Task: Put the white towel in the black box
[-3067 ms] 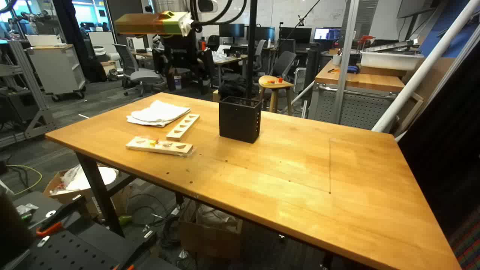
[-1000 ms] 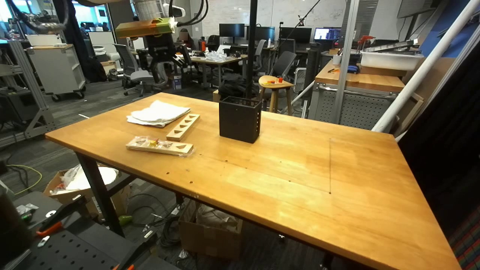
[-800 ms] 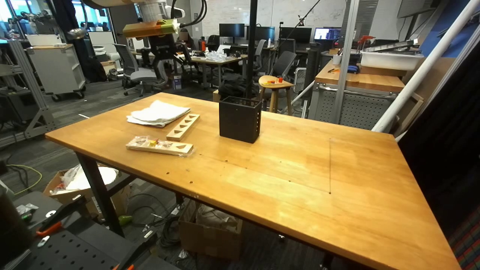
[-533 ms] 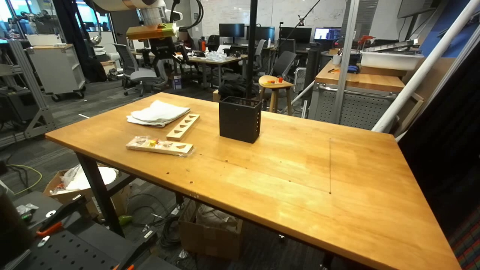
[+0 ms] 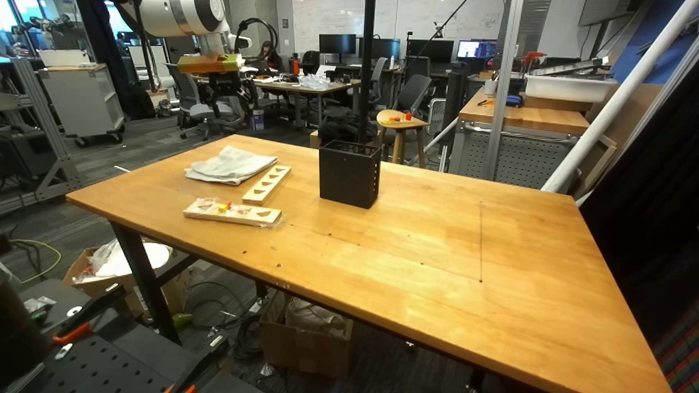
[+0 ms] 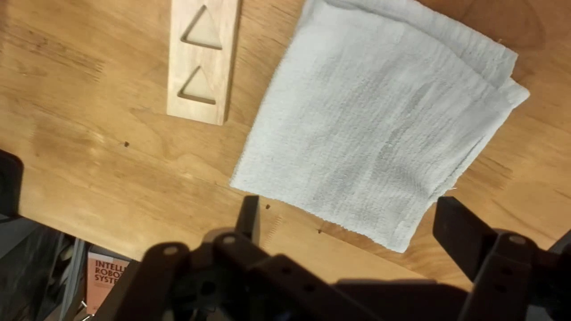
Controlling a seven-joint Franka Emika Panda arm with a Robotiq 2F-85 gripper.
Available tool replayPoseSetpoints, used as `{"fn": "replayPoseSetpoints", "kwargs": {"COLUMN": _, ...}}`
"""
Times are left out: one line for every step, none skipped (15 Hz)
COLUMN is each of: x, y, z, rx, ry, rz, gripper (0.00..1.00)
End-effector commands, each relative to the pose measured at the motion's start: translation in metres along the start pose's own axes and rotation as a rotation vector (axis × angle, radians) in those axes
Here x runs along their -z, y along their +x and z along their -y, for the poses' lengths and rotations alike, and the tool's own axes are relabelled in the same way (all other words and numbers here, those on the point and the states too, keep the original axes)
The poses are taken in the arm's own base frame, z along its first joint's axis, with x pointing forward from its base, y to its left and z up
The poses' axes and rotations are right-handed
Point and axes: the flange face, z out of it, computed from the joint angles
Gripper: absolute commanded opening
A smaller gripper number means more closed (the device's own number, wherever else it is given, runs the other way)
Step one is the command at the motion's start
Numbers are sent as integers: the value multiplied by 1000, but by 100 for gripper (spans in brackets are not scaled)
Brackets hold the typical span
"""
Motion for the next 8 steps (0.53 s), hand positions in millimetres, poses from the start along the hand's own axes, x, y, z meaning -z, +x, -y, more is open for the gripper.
{"fn": "replayPoseSetpoints", "kwargs": {"x": -19, "y": 33, "z": 21, "rx": -5, "ry": -7, "rz": 26, "gripper": 100}}
{"fn": "replayPoseSetpoints", "kwargs": {"x": -27, "y": 36, "z": 26, "rx": -2, "ry": -1, "rz": 34, "gripper": 100}}
{"fn": "replayPoseSetpoints", "kwargs": {"x": -35, "y": 39, "z": 31, "rx": 2, "ry": 3, "rz": 43, "gripper": 100}}
{"fn": "replayPoseSetpoints", "kwargs": {"x": -44, "y": 41, "z": 36, "rx": 7, "ry": 7, "rz": 51, "gripper": 100}}
{"fn": "replayPoseSetpoints", "kwargs": {"x": -54, "y": 43, "z": 39, "rx": 13, "ry": 10, "rz": 63, "gripper": 100}}
{"fn": "replayPoseSetpoints", "kwargs": {"x": -65, "y": 44, "z": 41, "rx": 16, "ry": 12, "rz": 74, "gripper": 100}}
{"fn": "replayPoseSetpoints", "kwargs": {"x": -76, "y": 45, "z": 44, "rx": 18, "ry": 16, "rz": 82, "gripper": 100}}
{"fn": "replayPoseSetpoints", "kwargs": {"x": -86, "y": 45, "z": 45, "rx": 22, "ry": 18, "rz": 90, "gripper": 100}}
